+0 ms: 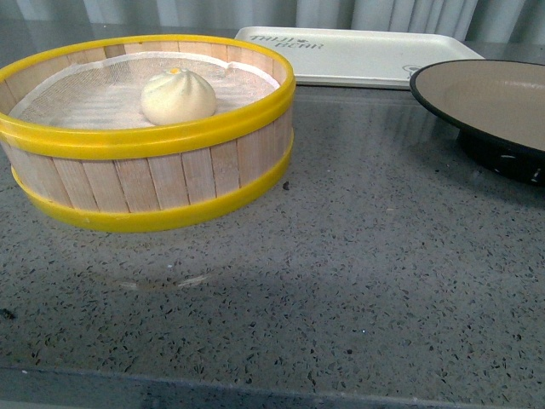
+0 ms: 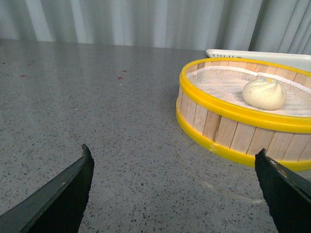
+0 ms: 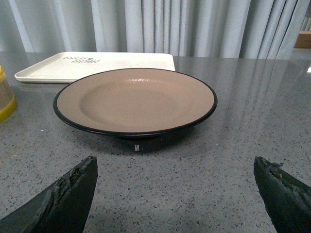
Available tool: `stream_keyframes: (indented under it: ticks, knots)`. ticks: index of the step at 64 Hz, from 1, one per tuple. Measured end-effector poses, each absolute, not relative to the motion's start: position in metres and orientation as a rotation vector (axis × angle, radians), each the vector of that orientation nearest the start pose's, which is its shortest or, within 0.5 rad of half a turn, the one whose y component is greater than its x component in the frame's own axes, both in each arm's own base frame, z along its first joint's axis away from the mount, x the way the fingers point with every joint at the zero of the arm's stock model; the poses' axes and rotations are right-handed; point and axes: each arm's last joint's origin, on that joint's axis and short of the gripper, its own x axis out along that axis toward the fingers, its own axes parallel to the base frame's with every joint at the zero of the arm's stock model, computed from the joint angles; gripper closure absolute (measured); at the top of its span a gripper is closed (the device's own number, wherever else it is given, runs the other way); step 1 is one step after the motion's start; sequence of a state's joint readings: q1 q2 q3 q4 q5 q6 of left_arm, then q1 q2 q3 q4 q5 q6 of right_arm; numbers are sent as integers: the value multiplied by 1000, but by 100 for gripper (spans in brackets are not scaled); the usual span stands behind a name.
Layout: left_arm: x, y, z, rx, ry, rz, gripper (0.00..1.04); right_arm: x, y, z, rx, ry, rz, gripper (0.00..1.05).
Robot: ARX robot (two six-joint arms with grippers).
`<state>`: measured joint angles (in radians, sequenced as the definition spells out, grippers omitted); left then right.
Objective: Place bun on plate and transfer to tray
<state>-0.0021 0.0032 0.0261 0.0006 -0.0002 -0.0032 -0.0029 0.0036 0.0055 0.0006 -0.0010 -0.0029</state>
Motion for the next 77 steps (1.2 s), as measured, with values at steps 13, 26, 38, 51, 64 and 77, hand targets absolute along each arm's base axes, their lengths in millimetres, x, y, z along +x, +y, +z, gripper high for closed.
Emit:
stream_keyframes:
  ticks: [13, 26, 38, 51, 64, 77]
  knots:
    - [96, 0, 172, -3, -23, -2, 7, 98, 0, 165, -3, -2, -2, 9]
    - [96, 0, 172, -3, -23, -2, 7, 98, 0, 165, -3, -2, -2, 9]
    - [96, 0, 172, -3, -23, -2, 7, 98, 0, 165, -3, -2, -2, 9]
    - [96, 0, 172, -3, -23, -2, 7, 98, 0, 165, -3, -2, -2, 9]
    - [97, 0, 172, -7, -4, 8, 7, 98, 0, 165, -3, -2, -2, 9]
    - [103, 3, 171, -84, 467, 126, 7, 98, 0, 165, -3, -2, -1, 9]
